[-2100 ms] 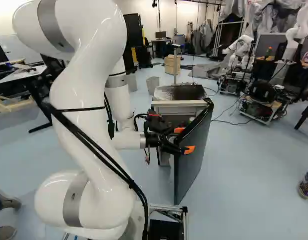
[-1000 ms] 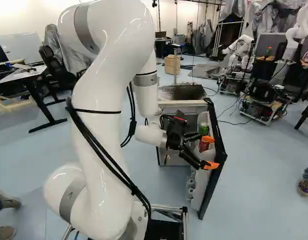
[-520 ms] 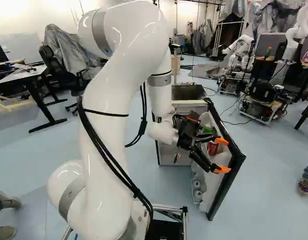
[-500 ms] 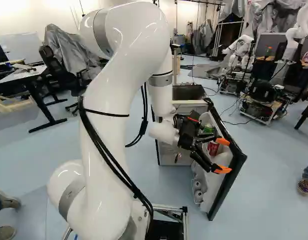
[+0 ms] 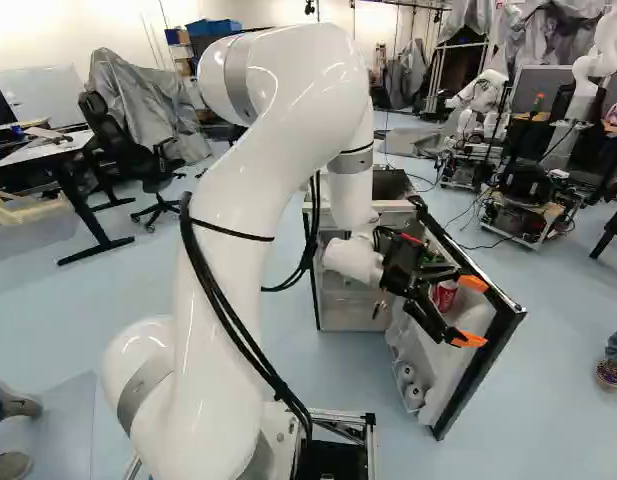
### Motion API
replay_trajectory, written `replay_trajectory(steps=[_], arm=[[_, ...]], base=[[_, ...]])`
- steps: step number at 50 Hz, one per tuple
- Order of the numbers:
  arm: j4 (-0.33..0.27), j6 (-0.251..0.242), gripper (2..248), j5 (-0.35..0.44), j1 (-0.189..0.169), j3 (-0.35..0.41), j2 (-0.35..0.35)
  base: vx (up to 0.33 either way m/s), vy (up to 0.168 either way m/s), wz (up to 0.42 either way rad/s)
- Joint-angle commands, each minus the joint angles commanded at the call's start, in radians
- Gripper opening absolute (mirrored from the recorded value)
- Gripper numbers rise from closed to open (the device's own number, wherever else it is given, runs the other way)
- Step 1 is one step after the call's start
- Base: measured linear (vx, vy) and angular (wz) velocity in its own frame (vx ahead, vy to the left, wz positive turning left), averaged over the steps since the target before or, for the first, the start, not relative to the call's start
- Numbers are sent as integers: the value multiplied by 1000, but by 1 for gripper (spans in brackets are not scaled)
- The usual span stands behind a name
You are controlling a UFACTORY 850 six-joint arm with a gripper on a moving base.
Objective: Grab a drink from the fridge
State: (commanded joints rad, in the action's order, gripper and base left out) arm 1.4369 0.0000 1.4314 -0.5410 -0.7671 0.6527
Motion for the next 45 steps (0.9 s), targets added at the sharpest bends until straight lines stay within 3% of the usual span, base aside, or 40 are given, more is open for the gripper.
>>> replay_trajectory(steps=[29,45], arm=[[0,0,247,0,-97,-172,86],[-11,0,247,0,-109,-164,81]], base=[[0,0,0],[0,0,0]])
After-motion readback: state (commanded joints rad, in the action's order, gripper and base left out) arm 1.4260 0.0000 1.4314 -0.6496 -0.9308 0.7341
